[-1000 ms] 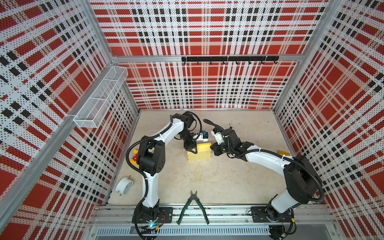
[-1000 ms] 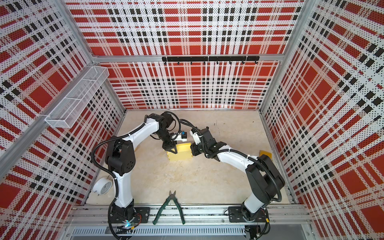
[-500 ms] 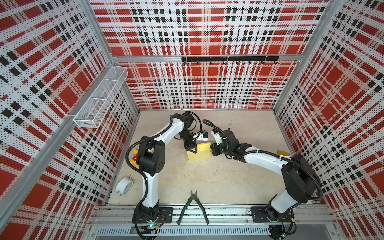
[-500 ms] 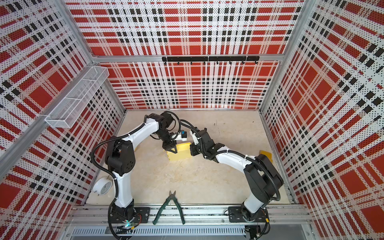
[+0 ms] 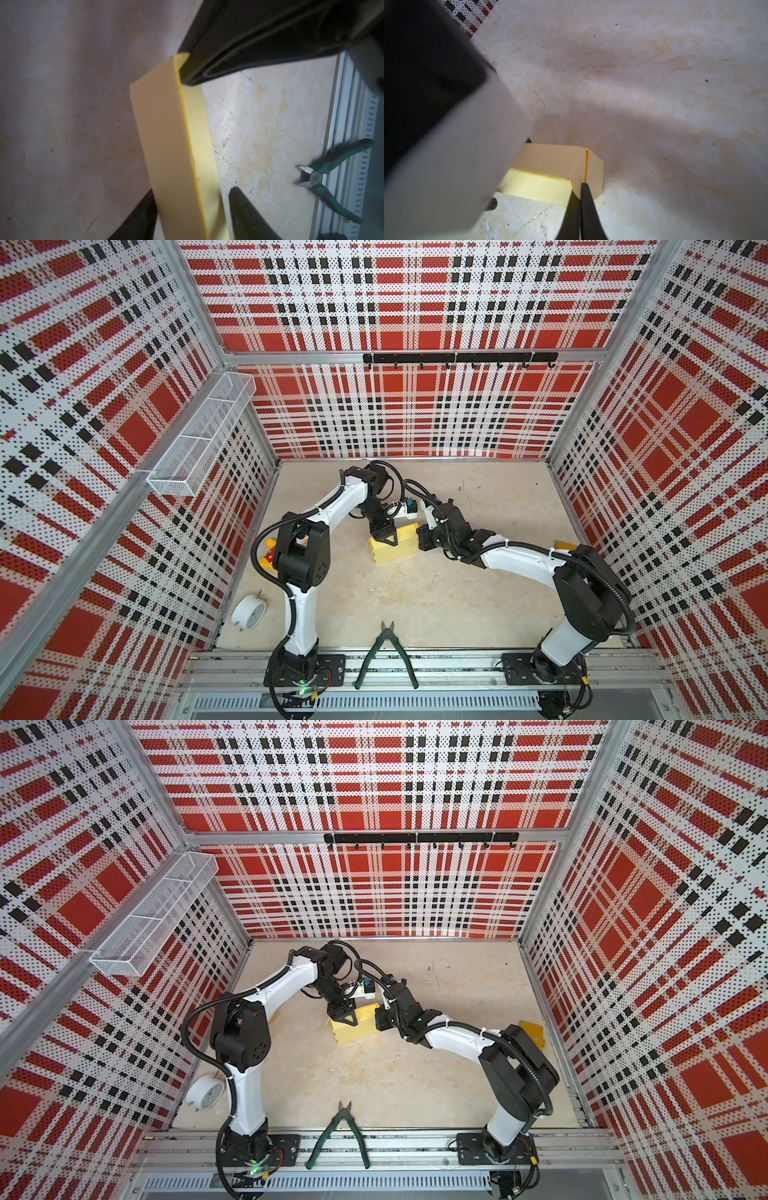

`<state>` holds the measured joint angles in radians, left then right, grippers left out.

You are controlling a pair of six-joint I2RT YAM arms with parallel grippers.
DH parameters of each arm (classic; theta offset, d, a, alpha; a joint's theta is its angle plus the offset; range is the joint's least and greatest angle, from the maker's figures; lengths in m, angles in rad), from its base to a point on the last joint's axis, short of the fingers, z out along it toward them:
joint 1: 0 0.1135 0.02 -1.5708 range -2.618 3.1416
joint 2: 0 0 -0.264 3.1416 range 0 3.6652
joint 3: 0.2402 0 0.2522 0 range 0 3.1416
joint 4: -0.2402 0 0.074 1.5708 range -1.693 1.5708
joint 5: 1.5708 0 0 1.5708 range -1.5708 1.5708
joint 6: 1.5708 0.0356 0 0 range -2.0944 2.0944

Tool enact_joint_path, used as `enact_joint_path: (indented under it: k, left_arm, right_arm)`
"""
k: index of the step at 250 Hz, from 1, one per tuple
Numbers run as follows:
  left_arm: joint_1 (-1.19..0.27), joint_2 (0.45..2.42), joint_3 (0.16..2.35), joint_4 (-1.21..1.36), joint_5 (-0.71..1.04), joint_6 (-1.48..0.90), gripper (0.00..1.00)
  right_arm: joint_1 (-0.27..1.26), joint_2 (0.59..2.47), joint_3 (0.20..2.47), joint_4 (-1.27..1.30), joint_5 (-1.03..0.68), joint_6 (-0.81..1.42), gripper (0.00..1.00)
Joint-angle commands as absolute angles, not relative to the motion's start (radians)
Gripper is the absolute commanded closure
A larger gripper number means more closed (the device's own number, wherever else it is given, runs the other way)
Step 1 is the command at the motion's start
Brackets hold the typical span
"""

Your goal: Fold the paper box

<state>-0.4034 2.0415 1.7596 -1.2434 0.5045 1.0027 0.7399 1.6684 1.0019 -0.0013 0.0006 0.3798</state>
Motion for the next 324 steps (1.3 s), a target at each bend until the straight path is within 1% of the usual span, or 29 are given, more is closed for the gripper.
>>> enact_joint_path:
  k: [1, 38, 65, 95, 114, 128, 131, 144, 156, 178, 208, 227, 246, 286, 324]
  left_arm:
    - [-0.399, 2.015, 1.819, -1.265, 0.596, 0.99, 0.4]
    - [-0.399, 1.957, 1.849, -1.276, 0.611, 0.92, 0.39]
    - [-0.384, 1.859, 1.817, -1.23, 0.587, 0.798, 0.39]
    - [-0.346, 1.677, 1.655, -1.113, 0.516, 0.679, 0.38]
    - [-0.318, 1.565, 1.546, -1.031, 0.463, 0.581, 0.4]
    - [-0.311, 1.501, 1.485, -1.005, 0.436, 0.525, 0.4]
    - [-0.286, 1.487, 1.471, -0.996, 0.421, 0.508, 0.4]
    - [-0.271, 1.439, 1.407, -0.949, 0.363, 0.417, 0.42]
    - [-0.253, 1.403, 1.359, -0.94, 0.374, 0.406, 0.42]
    - [-0.219, 1.375, 1.28, -0.921, 0.35, 0.373, 0.44]
    - [-0.229, 1.376, 1.195, -0.864, 0.38, 0.357, 0.45]
    - [-0.226, 1.387, 1.181, -0.834, 0.368, 0.342, 0.47]
    - [-0.212, 1.392, 1.167, -0.808, 0.335, 0.312, 0.52]
    - [-0.214, 1.406, 1.112, -0.758, 0.342, 0.286, 0.54]
    - [-0.206, 1.414, 1.095, -0.735, 0.31, 0.273, 0.58]
  right_arm:
    - [0.753, 1.719, 0.997, -0.105, -0.005, 0.406, 1.0]
    - [0.756, 1.726, 1.013, -0.12, 0.0, 0.414, 1.0]
    - [0.758, 1.732, 1.034, -0.133, 0.003, 0.423, 1.0]
    - [0.764, 1.738, 1.055, -0.15, 0.01, 0.428, 1.0]
    - [0.768, 1.746, 1.063, -0.153, 0.011, 0.432, 1.0]
    - [0.77, 1.752, 1.072, -0.157, 0.011, 0.433, 1.0]
    - [0.771, 1.755, 1.074, -0.159, 0.012, 0.433, 1.0]
    - [0.773, 1.761, 1.087, -0.171, 0.015, 0.434, 1.0]
    - [0.775, 1.767, 1.097, -0.18, 0.018, 0.435, 1.0]
    - [0.777, 1.769, 1.11, -0.19, 0.026, 0.44, 1.0]
    - [0.781, 1.772, 1.125, -0.196, 0.031, 0.44, 1.0]
    - [0.784, 1.779, 1.139, -0.204, 0.032, 0.439, 1.0]
    - [0.786, 1.781, 1.147, -0.213, 0.032, 0.44, 1.0]
    - [0.788, 1.775, 1.15, -0.217, 0.035, 0.439, 1.0]
    - [0.79, 1.775, 1.153, -0.221, 0.034, 0.439, 1.0]
